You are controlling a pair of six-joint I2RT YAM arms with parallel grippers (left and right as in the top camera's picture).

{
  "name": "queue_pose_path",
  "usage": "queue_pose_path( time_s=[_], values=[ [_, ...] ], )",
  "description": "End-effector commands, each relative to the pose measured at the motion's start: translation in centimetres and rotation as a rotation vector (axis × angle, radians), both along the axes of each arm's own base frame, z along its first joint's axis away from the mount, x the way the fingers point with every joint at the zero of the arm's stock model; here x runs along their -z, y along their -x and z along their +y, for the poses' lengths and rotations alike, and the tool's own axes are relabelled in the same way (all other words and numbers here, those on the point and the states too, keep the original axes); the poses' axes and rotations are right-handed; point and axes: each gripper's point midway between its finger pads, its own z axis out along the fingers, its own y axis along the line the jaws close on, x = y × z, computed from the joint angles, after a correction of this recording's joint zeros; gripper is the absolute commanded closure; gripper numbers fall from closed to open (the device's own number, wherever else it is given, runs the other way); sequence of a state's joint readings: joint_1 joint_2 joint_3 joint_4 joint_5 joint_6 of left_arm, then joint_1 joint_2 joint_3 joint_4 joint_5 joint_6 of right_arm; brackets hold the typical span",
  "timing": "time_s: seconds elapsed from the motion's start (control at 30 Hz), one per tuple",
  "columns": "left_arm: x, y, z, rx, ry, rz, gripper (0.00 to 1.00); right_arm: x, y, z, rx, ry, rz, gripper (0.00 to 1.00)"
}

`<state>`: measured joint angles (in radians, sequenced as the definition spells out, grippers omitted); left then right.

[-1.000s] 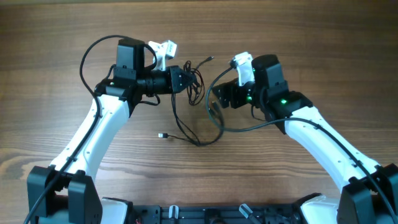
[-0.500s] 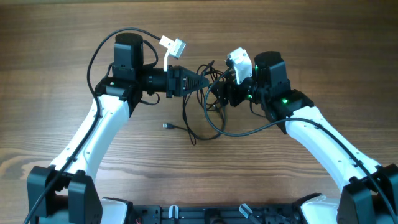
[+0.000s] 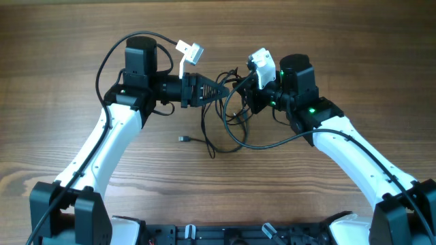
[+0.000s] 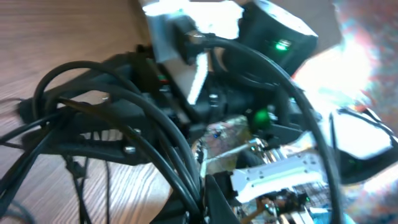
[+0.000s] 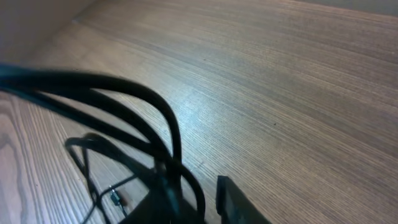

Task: Untangle cables

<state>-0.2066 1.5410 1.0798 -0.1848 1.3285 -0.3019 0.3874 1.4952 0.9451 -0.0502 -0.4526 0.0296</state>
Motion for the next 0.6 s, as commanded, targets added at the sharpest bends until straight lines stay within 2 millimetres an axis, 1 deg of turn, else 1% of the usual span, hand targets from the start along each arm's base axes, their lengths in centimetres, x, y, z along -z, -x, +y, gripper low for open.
queue_pose_path(
  time_s=[0.0, 0.23, 0.3, 0.4, 0.47, 0.57],
  values=[
    [0.7, -1.1, 0.3, -0.064, -0.045, 0.003, 0.96, -1.0, 0.0, 0.3, -0.008, -0.031, -0.010, 0.72],
    [0.7, -1.1, 0.3, -0.060, -0.042, 0.004, 0.96, -1.3, -0.1, 0.4, -0.005, -0.039, -0.021, 0.75],
    [0.5, -0.8, 0.2, -0.042, -0.029, 0.006, 0.96, -1.3, -0.1, 0.4, -0.006, -0.039, -0.021, 0.72],
    [0.1, -0.3, 0.1, -0.014, -0.008, 0.010, 0.96, -1.4, -0.2, 0.4, -0.005, -0.039, -0.023, 0.73],
    [0.0, -0.2, 0.1, -0.008, -0.003, 0.012, 0.96, -1.4, -0.2, 0.4, -0.005, -0.040, -0.025, 0.75],
    [0.0, -0.1, 0.1, -0.007, -0.002, 0.018, 0.96, -1.3, -0.1, 0.4, -0.005, -0.038, -0.020, 0.86]
  ],
)
